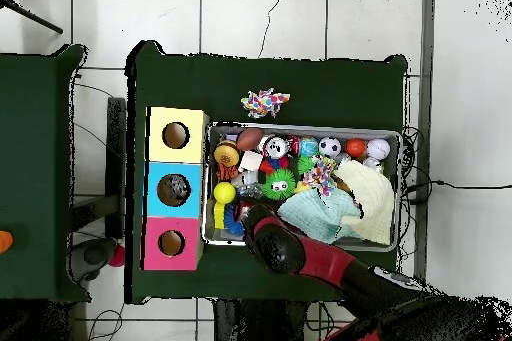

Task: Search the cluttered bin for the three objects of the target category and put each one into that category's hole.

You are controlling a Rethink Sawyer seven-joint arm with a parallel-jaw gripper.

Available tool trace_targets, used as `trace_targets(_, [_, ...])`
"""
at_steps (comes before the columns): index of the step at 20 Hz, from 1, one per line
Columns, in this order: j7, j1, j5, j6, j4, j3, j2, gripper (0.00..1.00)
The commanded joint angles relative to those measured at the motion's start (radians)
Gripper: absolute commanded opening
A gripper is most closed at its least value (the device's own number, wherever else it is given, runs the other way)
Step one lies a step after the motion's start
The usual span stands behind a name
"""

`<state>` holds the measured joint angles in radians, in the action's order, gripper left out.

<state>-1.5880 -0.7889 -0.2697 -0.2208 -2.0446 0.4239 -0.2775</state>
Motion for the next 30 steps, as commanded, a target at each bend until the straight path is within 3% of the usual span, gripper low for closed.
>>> trace_targets(1, [-0.162,-0.034,0.104,0.222,0.071,0.09,-0.058,0.0])
trace_targets(4, [-0.144,-0.038,0.114,0.29,0.055,0.096,-0.086,0.0])
trace_targets(9, [-0.131,-0.034,0.1,0.323,0.059,0.091,-0.097,0.0])
trace_targets(20, [-0.145,-0.035,0.097,0.326,0.067,0.095,-0.086,0.0])
trace_targets(24, [-0.144,-0.016,0.069,0.266,0.082,0.066,-0.1,0.0])
trace_targets(30, [-0.122,-0.005,0.075,0.325,0.087,0.062,-0.111,0.0])
